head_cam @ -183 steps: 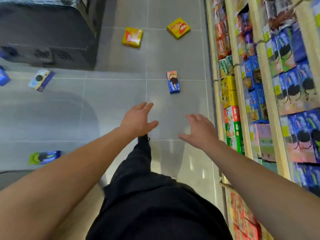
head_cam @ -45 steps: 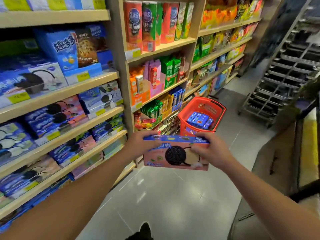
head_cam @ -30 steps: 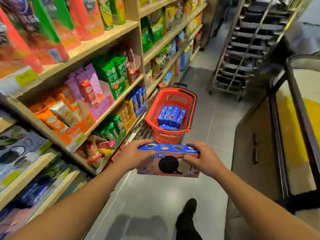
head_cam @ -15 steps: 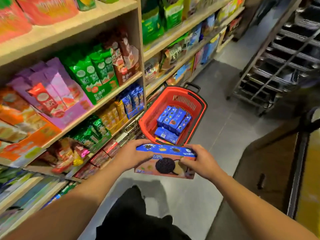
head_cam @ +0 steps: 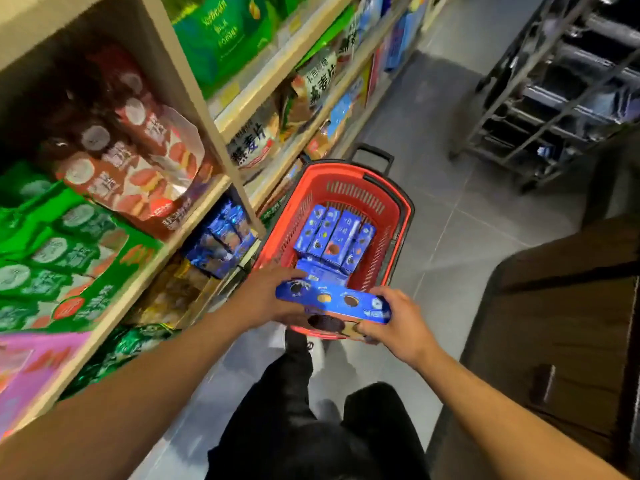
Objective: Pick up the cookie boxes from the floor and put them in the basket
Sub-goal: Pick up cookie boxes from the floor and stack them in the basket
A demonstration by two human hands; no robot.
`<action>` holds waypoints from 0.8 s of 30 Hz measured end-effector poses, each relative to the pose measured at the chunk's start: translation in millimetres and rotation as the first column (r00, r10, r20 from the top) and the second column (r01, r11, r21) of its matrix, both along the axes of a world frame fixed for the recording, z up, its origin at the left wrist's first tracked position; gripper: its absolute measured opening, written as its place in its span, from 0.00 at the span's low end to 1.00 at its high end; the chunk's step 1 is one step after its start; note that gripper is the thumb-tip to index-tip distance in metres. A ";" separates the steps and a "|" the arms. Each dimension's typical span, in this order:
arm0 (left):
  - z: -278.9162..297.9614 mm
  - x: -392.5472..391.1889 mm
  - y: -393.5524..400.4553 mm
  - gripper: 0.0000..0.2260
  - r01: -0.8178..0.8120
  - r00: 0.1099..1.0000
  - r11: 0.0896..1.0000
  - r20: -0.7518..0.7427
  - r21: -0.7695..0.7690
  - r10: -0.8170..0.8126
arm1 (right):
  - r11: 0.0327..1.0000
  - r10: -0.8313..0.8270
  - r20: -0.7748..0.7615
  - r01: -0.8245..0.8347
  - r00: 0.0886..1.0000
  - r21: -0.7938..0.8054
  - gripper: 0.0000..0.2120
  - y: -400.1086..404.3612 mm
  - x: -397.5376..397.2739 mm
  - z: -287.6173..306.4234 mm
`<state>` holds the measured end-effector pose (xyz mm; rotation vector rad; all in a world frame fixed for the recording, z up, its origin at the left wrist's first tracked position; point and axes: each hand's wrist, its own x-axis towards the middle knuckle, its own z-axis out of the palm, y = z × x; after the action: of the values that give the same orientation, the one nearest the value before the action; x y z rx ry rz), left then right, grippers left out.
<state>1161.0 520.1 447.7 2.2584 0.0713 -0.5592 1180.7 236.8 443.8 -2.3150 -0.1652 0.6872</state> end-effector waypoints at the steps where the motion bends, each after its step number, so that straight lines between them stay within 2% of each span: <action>1: -9.8 16.6 3.7 0.36 0.018 1.000 1.000 -0.012 0.006 -0.018 | 1.000 -0.020 -0.012 0.019 1.000 -0.013 0.27 6.3 10.1 -12.3; 4: -40.4 56.1 8.5 0.33 0.074 0.997 0.996 -0.041 0.052 -0.072 | 0.997 -0.056 -0.005 0.056 0.998 -0.052 0.27 20.9 34.6 -43.6; 7: -82.9 84.4 8.1 0.32 0.147 0.988 0.981 -0.056 0.127 -0.141 | 0.985 -0.054 -0.056 0.044 0.997 -0.166 0.27 30.5 52.9 -81.6; 11: -154.7 110.9 3.0 0.31 0.204 0.977 0.955 -0.101 0.214 -0.186 | 0.948 0.076 -0.006 -0.074 0.997 -0.308 0.25 37.4 75.2 -153.7; 15: -250.7 132.9 -3.7 0.31 0.248 0.965 0.935 -0.145 0.253 -0.217 | 0.857 0.235 -0.055 -0.233 0.971 -0.460 0.28 42.6 109.3 -244.7; 17: -305.6 137.3 -2.6 0.31 0.244 0.966 0.927 -0.157 0.286 -0.206 | 0.838 0.266 -0.073 -0.268 0.961 -0.475 0.27 48.6 120.6 -293.9; 21: -388.6 152.5 -0.1 0.32 0.231 0.972 0.918 -0.110 0.323 -0.206 | 0.821 0.255 -0.081 -0.260 0.964 -0.509 0.22 63.4 137.3 -372.0; 24: -430.4 166.3 -0.3 0.29 0.182 0.982 0.906 -0.031 0.381 -0.184 | 0.815 0.203 -0.061 -0.203 0.977 -0.543 0.27 69.8 146.6 -412.4</action>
<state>1327.3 519.9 17.3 2.6678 -0.0400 -0.6859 1327.2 306.6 31.4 -2.8762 -0.2441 0.9393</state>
